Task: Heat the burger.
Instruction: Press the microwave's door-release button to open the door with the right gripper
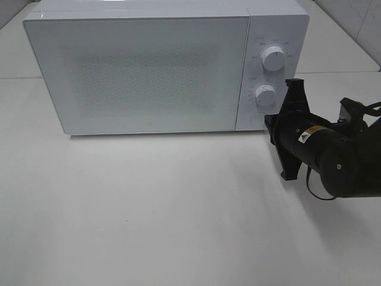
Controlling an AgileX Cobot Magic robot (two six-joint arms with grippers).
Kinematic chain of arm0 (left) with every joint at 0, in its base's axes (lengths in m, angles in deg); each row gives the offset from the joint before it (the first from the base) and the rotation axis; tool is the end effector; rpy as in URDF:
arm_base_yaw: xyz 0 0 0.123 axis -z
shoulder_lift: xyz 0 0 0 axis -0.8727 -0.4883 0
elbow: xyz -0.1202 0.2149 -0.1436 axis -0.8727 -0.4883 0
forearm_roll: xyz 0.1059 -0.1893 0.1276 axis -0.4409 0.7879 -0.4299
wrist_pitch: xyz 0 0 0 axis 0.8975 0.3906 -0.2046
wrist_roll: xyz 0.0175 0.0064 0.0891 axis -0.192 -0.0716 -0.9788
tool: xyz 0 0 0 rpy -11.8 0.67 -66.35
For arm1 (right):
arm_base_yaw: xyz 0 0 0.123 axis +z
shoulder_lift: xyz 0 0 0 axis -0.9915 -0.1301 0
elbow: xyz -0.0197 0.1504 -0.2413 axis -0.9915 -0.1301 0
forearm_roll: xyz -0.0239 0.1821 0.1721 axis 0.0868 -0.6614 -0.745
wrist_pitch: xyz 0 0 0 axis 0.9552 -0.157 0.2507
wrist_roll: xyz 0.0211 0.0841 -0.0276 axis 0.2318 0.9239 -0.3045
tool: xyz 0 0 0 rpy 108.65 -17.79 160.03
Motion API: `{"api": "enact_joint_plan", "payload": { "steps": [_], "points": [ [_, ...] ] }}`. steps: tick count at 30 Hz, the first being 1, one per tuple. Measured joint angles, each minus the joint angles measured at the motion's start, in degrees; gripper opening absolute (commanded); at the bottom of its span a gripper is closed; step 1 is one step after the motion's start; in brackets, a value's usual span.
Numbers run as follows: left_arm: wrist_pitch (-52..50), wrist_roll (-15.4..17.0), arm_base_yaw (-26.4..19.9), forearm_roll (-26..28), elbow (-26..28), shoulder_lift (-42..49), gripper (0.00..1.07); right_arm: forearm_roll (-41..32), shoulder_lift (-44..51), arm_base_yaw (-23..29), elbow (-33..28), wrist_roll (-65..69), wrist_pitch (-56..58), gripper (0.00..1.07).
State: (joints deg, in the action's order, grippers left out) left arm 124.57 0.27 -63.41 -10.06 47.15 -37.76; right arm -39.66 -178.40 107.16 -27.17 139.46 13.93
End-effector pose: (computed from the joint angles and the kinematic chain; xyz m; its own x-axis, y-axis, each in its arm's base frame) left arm -0.0078 -0.0046 0.2810 -0.4434 -0.0461 -0.8952 -0.0157 0.9989 -0.0436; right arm 0.2992 0.1126 0.1032 -0.1724 0.9848 -0.0232 0.3277 0.0796 0.9414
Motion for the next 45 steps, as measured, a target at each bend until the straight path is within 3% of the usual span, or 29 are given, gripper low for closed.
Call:
{"api": "enact_joint_plan", "payload": {
  "steps": [19,45],
  "points": [
    [0.0,0.0,0.0,0.0,0.0,0.0,1.0,-4.58,-9.85,0.0,9.85,-0.63,0.97,0.0],
    [0.0,-0.34,0.0,0.0,0.0,0.0,1.0,-11.4,-11.17,1.49,13.12,-4.24,-1.6,0.0]
  ]
}}
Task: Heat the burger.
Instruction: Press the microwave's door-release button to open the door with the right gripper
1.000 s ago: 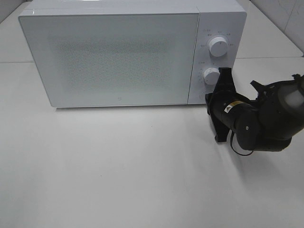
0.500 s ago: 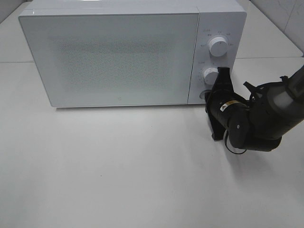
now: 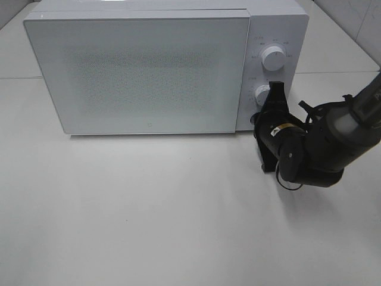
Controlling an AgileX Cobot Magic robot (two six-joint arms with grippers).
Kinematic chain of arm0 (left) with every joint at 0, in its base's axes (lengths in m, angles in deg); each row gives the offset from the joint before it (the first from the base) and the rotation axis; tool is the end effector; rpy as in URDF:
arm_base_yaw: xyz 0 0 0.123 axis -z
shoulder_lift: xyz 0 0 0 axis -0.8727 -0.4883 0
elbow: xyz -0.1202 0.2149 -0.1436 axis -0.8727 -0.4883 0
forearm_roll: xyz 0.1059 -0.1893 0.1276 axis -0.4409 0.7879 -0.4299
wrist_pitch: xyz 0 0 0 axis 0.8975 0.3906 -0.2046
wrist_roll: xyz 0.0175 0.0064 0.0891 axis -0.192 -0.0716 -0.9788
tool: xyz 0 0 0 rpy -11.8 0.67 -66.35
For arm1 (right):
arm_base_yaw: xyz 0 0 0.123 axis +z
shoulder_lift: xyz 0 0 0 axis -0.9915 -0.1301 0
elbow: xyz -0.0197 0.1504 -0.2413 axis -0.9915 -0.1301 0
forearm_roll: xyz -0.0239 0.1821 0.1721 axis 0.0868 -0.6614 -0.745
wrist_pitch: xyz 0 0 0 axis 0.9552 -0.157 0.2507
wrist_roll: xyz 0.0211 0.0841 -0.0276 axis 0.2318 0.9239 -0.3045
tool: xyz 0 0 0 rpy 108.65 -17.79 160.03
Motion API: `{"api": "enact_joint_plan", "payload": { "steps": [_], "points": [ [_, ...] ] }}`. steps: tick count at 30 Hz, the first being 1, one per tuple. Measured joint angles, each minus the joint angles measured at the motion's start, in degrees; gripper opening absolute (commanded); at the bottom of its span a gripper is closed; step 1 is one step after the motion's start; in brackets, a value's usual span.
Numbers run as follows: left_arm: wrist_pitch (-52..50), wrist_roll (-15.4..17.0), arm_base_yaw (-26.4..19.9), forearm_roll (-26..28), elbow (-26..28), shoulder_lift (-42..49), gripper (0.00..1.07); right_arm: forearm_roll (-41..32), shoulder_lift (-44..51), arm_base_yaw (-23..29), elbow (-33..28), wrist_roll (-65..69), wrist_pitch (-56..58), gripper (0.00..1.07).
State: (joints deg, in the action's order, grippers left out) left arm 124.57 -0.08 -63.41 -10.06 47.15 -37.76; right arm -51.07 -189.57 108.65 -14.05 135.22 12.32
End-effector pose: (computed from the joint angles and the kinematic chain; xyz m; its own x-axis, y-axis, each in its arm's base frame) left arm -0.0078 -0.0046 0.2810 -0.4435 -0.0400 -0.8954 -0.0130 0.9992 -0.0381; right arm 0.3463 0.1290 0.0771 -0.0282 0.9992 -0.0278 0.2983 0.0350 0.9538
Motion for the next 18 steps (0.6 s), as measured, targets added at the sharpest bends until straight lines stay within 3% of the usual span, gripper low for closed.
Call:
{"api": "enact_joint_plan", "payload": {
  "steps": [6,18],
  "points": [
    [0.0,0.34,0.0,0.0,0.0,0.0,1.0,-2.35,-0.06,0.34,0.63,-1.78,1.26,0.0],
    [0.0,0.34,0.0,0.0,0.0,0.0,1.0,0.29,1.95,-0.52,-0.17,-1.83,4.53,0.0]
  ]
}}
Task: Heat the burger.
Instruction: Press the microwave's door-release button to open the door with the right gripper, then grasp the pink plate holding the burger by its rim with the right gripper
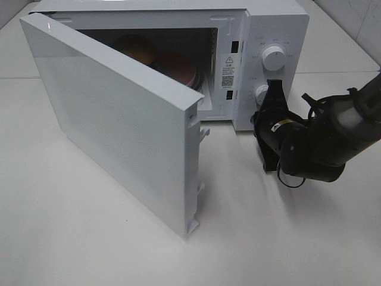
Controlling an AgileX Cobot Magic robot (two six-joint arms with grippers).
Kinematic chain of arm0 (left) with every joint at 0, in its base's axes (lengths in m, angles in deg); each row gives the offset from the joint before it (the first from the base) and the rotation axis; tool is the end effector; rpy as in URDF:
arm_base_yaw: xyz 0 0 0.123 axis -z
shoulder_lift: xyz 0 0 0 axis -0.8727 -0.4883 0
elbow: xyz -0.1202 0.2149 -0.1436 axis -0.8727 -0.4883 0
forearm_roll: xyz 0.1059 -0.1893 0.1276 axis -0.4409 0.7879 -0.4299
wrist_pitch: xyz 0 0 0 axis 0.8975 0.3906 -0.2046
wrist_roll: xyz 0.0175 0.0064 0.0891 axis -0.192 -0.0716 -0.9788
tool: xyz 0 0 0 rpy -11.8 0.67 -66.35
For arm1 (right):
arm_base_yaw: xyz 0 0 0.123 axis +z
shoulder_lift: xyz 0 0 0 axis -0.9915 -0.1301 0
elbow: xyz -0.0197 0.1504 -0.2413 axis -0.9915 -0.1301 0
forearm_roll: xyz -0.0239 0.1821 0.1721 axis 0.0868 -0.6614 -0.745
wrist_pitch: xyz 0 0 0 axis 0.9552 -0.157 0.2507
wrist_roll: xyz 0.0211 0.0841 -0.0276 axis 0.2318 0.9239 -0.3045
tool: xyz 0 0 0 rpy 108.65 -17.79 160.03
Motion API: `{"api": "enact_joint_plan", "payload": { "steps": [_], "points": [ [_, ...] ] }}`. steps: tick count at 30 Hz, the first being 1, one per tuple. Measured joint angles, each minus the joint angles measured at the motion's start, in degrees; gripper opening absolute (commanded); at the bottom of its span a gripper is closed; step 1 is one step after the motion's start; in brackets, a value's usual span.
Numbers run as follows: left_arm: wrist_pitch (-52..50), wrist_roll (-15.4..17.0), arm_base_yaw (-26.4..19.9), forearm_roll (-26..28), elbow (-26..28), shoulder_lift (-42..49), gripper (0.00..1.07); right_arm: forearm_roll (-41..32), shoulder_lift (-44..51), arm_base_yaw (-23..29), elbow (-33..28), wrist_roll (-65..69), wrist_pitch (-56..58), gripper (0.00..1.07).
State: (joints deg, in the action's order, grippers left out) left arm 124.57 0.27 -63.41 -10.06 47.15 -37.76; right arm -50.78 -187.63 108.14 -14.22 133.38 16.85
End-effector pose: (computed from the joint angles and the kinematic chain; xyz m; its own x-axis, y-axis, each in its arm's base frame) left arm -0.0078 -0.0046 0.2810 -0.4434 -0.0461 -0.8952 -0.0157 0.9989 -0.0436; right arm 0.3457 0.1278 0.0824 -0.0486 0.9979 -0.0421 0.3435 0.0563 0.9375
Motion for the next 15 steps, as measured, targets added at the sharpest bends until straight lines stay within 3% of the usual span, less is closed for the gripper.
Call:
{"api": "enact_joint_plan", "payload": {
  "steps": [11,15],
  "points": [
    [0.0,0.0,0.0,0.0,0.0,0.0,1.0,10.83,7.79,-1.49,-5.33,-0.29,4.87,0.0],
    [0.0,0.0,0.0,0.0,0.0,0.0,1.0,11.75,10.89,-1.49,-8.48,-0.57,6.53,0.0]
  ]
}}
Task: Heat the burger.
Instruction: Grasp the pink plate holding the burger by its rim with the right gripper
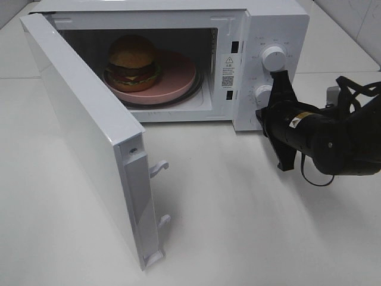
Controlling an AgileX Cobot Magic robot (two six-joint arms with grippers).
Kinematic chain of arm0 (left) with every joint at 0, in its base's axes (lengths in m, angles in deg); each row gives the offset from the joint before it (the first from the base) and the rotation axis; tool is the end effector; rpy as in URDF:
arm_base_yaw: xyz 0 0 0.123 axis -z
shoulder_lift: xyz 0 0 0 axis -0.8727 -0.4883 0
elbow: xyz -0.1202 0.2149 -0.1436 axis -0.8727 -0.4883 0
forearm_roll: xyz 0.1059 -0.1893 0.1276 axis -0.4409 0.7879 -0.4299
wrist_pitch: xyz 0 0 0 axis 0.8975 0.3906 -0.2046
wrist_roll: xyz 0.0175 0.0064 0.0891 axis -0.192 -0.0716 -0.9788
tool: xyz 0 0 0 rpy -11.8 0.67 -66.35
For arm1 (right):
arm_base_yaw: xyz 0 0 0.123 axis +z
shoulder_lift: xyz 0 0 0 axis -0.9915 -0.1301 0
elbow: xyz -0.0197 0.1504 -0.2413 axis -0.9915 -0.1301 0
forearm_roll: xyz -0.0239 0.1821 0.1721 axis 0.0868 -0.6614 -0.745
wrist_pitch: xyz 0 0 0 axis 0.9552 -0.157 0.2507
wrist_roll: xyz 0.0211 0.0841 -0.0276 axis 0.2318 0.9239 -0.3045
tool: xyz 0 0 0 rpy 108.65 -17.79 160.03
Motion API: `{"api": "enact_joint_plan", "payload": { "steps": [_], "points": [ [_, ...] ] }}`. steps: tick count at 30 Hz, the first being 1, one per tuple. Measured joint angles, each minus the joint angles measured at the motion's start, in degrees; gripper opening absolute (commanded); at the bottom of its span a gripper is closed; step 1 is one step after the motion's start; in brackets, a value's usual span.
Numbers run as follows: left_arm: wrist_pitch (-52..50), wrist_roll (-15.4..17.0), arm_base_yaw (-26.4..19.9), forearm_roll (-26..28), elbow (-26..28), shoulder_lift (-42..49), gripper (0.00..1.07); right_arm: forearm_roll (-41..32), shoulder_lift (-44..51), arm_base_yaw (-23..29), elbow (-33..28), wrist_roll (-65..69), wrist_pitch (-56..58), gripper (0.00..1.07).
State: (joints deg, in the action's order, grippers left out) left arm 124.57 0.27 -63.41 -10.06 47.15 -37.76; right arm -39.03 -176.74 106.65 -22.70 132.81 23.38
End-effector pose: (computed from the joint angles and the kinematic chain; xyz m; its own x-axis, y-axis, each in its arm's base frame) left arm -0.0078 -0.0046 0.2810 -0.4434 -0.0461 -0.8952 -0.0157 0.9989 -0.0436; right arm 0.3136 0.1199 0.1134 -0.2337 0.9671 -0.1007 0.3610 0.1824 0.9146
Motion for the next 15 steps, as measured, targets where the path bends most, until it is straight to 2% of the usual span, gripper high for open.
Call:
{"api": "enact_joint_plan", "payload": {
  "steps": [5,8,15],
  "points": [
    [0.0,0.0,0.0,0.0,0.0,0.0,1.0,1.55,2.98,0.0,-2.41,-1.83,4.41,0.0],
    [0.0,0.0,0.0,0.0,0.0,0.0,1.0,5.21,6.3,0.0,-4.3,-4.81,9.85,0.0],
    [0.0,0.0,0.0,0.0,0.0,0.0,1.0,11.8,12.15,0.0,-4.58,-11.92,18.39,0.01]
  ]
}}
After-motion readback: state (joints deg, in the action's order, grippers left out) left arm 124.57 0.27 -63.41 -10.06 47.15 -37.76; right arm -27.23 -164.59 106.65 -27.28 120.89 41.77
